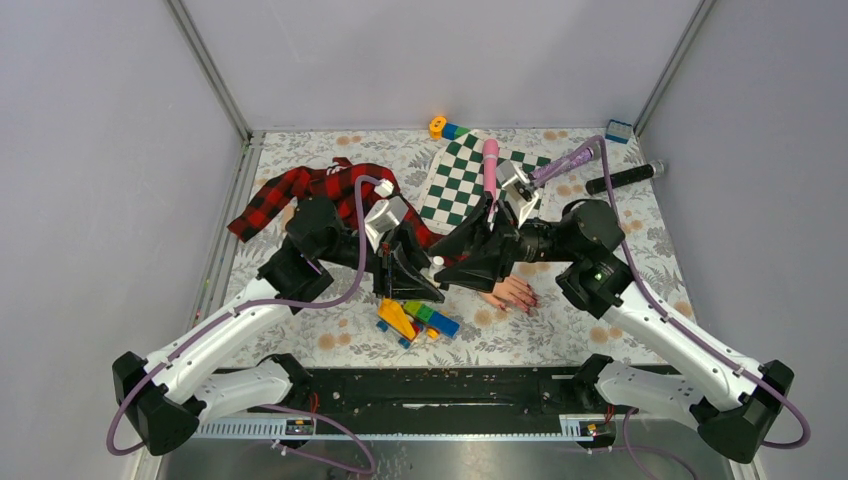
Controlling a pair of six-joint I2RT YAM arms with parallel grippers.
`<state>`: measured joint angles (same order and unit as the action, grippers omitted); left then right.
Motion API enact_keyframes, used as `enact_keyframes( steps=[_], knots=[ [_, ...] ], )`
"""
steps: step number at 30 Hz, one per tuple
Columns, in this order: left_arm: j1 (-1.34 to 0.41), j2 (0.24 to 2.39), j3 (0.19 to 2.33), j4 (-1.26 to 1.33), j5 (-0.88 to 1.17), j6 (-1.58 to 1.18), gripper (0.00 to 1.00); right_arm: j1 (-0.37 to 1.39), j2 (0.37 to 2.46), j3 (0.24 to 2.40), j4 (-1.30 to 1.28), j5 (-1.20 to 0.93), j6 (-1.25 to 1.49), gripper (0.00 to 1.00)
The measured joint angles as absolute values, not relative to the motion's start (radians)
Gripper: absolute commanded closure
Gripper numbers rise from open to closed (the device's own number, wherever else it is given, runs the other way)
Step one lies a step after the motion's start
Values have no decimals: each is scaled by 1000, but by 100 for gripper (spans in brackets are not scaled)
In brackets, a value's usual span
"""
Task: Paint the nails
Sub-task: Screw the nail polish bottle.
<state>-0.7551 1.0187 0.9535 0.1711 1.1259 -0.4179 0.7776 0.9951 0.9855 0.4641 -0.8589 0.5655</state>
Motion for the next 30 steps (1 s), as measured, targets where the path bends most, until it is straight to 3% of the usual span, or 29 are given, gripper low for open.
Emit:
enact_keyframes(
  steps=[3, 10, 12, 21, 30],
  knots=[
    [-755, 1019, 952, 175, 1126, -419, 100, 788, 1003, 986, 443, -858, 551, 46],
    [-755, 1019, 946, 178, 1131, -420, 100, 802, 1023, 992, 391, -852, 509, 91],
    [-754, 1018, 942, 178, 1132, -420, 100, 802, 1024, 994, 381, -846, 501, 100],
    [-707, 999, 924, 123, 1081, -418, 100, 839, 1024, 1005, 285, -704, 400, 100],
    [-659, 935, 885, -14, 870, -344, 100, 945, 1069, 979, 252, -298, 434, 100]
  ],
)
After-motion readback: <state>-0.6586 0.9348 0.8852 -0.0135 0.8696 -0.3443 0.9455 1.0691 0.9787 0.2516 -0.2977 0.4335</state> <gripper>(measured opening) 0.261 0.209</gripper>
